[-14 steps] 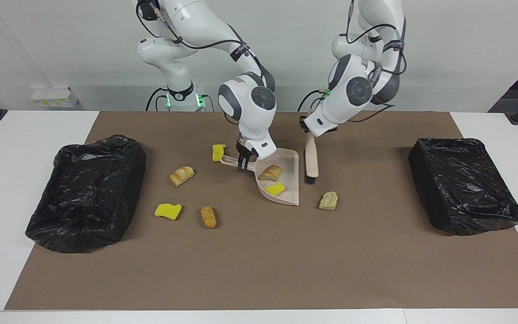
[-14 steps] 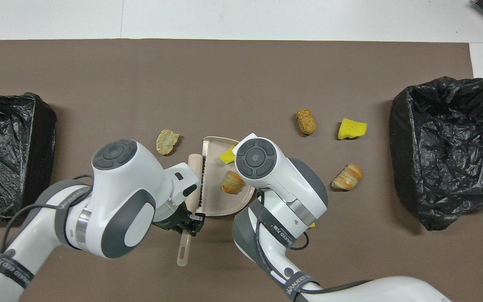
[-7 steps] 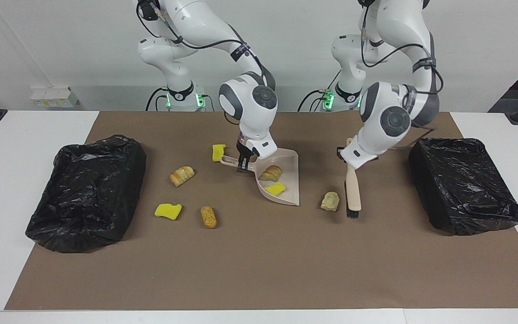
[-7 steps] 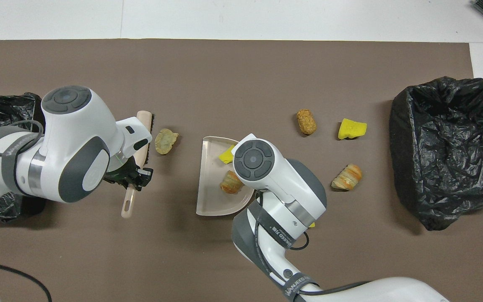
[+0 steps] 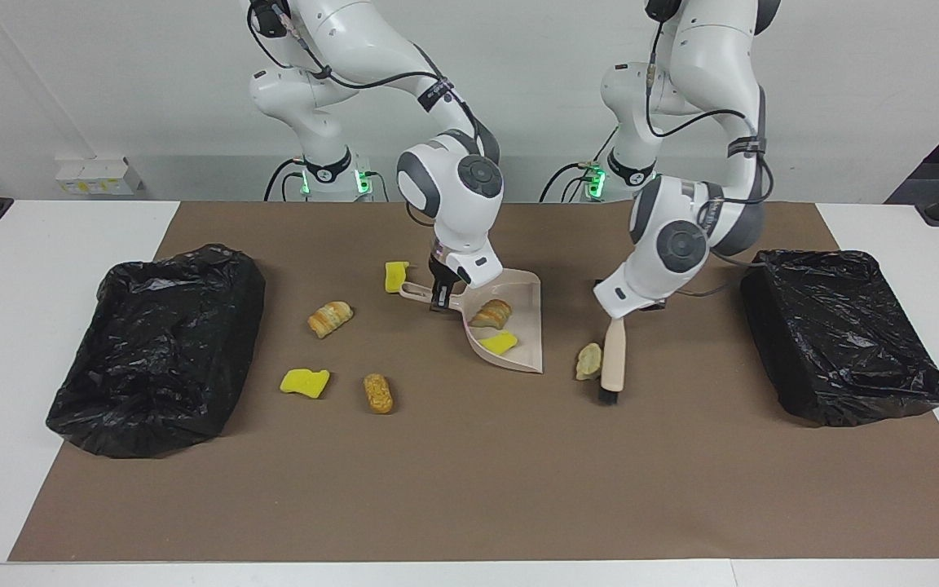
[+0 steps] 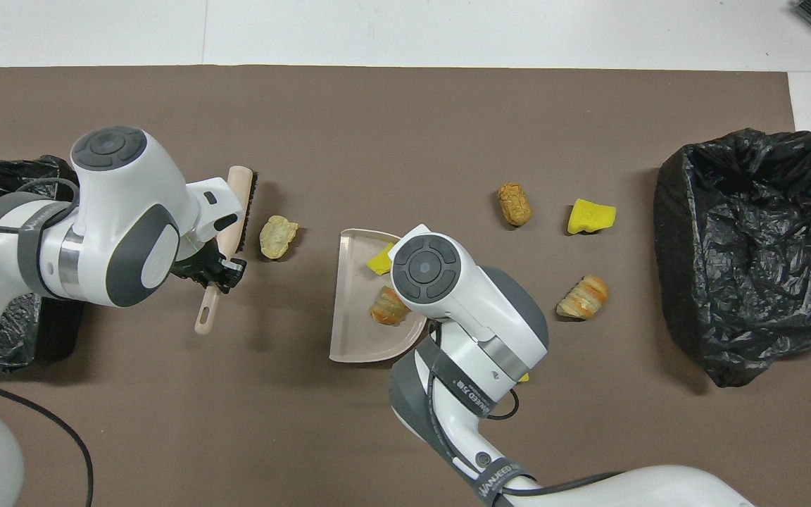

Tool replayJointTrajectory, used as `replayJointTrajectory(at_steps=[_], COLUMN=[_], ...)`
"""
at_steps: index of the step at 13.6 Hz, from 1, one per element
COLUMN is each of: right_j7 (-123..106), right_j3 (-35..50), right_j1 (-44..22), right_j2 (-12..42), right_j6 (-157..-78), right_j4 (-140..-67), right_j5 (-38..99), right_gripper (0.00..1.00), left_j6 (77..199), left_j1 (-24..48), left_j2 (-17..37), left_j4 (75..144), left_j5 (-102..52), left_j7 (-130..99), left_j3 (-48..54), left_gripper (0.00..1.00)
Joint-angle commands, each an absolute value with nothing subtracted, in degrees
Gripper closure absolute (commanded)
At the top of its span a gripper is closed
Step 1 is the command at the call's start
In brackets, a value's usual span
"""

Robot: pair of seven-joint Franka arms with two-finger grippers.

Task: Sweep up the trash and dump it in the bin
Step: 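Sweep the remaining bread piece into the dustpan with the left gripper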

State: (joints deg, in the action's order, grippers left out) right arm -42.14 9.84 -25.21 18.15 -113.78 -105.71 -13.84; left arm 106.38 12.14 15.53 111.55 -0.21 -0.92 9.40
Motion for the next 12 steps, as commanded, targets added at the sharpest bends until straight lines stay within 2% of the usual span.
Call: replayJointTrajectory(at_steps=[1,4,8,12], right_j7=[-40.3,-39.6,-39.6,-39.5], right_j3=[9.9,9.9,9.9,9.9], right_j1=[-25.4,-25.3,-25.3,-25.2], right_j2=[18.9,18.9,18.9,18.5], right_j6=[-113.5,-113.6,-113.4,-113.2], right_j4=[-105.1,-105.1,-104.9,-104.9], right_j5=[-15.7,-15.7,-15.7,-15.6], right_gripper=[1.00,1.00,1.00,1.00], left_j6=[104.0,97.5,101.0,97.9], left_j1=[14.4,17.8,25.4,22.0], left_j2=[13.5,9.7,8.0,4.3], left_j4=[113.9,114.3,115.5,114.7], left_j5=[-2.1,-10.6,-19.9,-20.0], left_j7=[-0.8,-1.1,-11.4,-10.9], left_j3=[9.1,9.1,9.1,8.8], left_gripper=[1.00,1.00,1.00,1.00])
